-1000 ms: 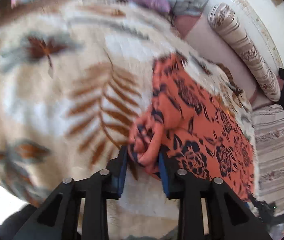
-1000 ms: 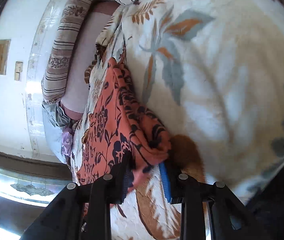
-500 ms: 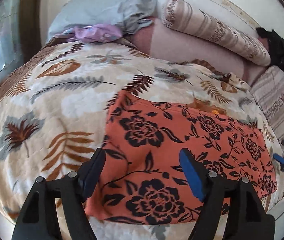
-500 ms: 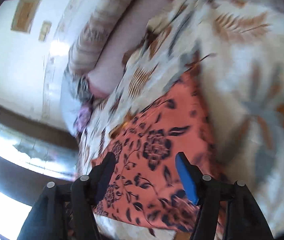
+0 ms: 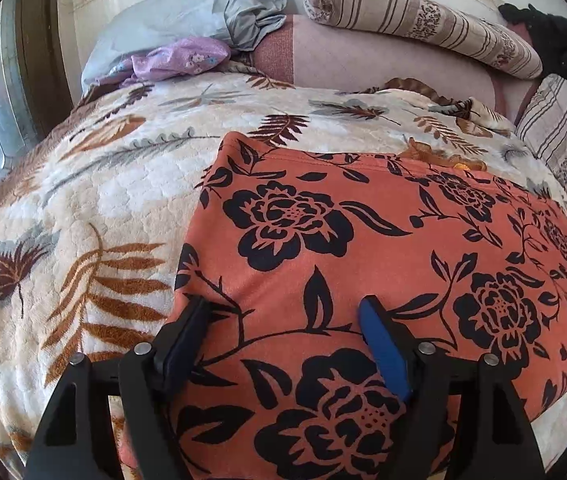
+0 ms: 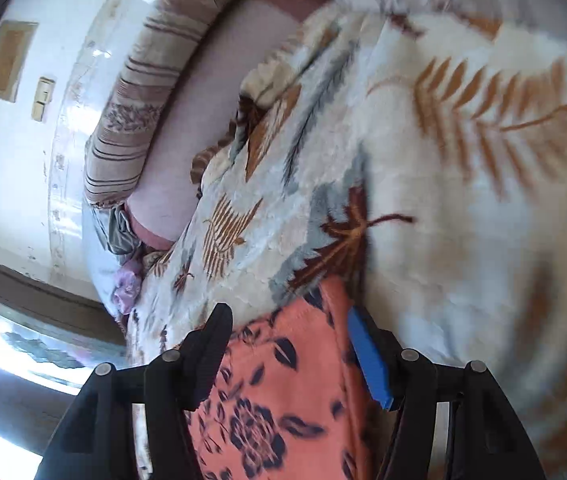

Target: Fold small clothes

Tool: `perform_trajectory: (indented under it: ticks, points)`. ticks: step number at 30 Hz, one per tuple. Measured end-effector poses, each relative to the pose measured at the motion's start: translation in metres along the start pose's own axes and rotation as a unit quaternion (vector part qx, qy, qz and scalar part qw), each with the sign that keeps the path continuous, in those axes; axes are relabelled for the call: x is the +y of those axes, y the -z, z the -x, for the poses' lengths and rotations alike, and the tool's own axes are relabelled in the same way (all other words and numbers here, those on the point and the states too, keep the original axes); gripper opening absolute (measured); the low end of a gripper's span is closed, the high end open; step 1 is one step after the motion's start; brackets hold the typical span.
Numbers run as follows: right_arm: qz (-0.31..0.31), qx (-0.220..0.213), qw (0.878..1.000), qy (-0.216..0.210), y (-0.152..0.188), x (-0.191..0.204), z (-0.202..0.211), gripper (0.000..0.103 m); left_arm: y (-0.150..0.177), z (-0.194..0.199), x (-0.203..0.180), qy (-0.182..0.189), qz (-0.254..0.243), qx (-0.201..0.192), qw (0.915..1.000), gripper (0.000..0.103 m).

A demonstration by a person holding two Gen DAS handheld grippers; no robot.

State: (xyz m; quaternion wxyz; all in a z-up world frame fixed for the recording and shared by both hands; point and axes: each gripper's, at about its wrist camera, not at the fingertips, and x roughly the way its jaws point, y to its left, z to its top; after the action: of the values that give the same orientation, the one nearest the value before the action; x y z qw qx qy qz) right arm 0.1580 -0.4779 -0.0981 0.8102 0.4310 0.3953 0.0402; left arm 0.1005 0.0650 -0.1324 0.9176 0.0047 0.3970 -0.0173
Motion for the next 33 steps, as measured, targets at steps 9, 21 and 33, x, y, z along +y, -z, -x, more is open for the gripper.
perform_trajectory:
  ticks: [9,21,33]
  points:
    - [-0.059,0.027,0.996,-0.064,0.174,-0.037,0.096,0.07,-0.013,0.027,-0.004,0.011,0.047,0.004,0.9988,0.078]
    - [-0.144,0.015,0.989,-0.026,0.164,-0.054,0.039,0.011,-0.004,0.02,-0.084,0.089,0.029,0.076,0.9927,0.081]
    - [0.023,0.001,0.998,0.051,0.164,-0.033,0.047,0.011,-0.005,0.042,-0.083,0.051,0.016,0.015,0.9985,0.081]
